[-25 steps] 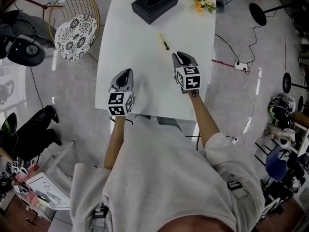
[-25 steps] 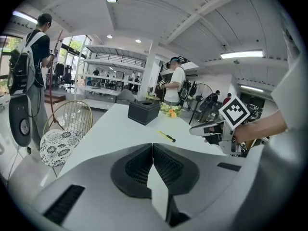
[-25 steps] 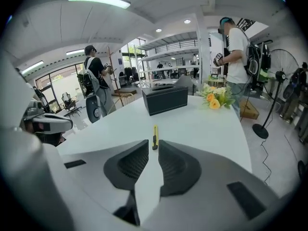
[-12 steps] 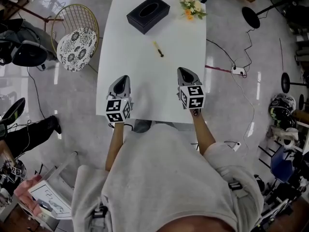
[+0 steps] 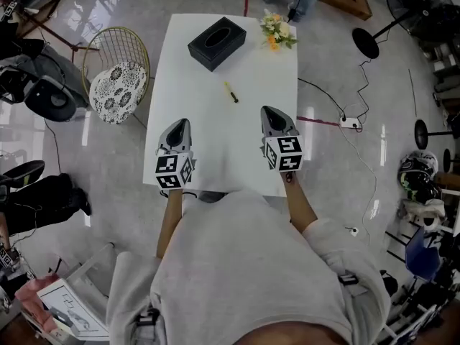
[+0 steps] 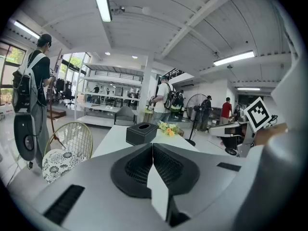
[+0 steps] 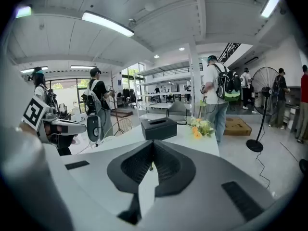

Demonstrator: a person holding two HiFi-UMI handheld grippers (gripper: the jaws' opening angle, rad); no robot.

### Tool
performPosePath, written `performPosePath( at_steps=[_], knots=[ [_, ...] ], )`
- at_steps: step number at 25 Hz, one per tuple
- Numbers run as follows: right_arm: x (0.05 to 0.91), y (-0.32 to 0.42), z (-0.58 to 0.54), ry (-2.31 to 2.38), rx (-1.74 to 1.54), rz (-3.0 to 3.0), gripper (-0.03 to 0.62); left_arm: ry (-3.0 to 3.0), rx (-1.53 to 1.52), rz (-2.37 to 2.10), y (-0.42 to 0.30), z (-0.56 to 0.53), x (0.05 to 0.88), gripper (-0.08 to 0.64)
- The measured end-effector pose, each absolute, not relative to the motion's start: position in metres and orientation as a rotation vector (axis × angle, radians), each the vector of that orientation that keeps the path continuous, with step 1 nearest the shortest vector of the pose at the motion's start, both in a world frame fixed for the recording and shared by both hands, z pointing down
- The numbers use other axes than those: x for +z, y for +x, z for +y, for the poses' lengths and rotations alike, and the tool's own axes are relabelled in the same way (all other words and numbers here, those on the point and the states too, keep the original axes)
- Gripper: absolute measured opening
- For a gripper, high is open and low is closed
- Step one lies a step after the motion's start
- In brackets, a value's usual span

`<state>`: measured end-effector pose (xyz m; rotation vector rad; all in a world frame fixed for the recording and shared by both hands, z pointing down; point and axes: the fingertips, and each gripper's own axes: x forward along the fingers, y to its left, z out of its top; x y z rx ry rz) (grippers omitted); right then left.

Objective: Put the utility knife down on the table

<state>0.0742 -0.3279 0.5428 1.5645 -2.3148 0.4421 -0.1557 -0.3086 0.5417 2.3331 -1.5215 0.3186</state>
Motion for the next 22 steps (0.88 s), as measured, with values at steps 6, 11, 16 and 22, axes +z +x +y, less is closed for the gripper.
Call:
performPosePath(
  at_steps=[6,11,16,22],
  knots=[
    [0.512,0.076,-0.34,1.59,0.346,-2.355,0.031,2.385,0.282,-1.543,-0.153,-0.321,0.52,0.02],
    [0.503,0.078,-0.347,1.602,0.324,-2.37,0.031,2.415,0.265,-1.55,-0.149,-0.328,0.508,0.02],
    [0.495,0.075,-0.349,1.61,0.297,-2.384,0.032,2.435,0.245,-1.565,-0.15,-0.334,0.497,0.02],
    [0.494,0.072,-0.349,1.609,0.292,-2.386,0.031,2.449,0.238,-1.571,-0.151,-0.337,0.49,0.02]
  ],
)
